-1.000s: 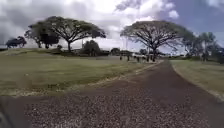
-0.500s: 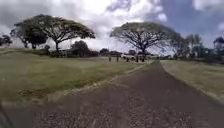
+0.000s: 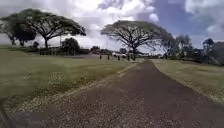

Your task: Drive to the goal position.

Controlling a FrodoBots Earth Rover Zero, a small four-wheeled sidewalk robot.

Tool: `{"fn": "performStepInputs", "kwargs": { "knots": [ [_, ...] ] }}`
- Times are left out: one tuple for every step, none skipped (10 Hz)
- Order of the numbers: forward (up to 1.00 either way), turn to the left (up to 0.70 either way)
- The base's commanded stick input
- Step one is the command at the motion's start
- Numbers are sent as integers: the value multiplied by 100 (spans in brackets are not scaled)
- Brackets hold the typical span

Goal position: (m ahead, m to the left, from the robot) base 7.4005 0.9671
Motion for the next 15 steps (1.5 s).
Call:
{"fn": "performStepInputs", "kwargs": {
  "knots": [
    [68,-2],
    [68,-5],
    [68,-6],
    [68,-1],
    [68,0],
    [68,-1],
    [68,-2],
    [68,-4],
    [67,-4],
    [68,-4],
    [68,-17],
    [68,-30],
    [68,-34],
    [68,-34],
    [67,-34]
  ]
}}
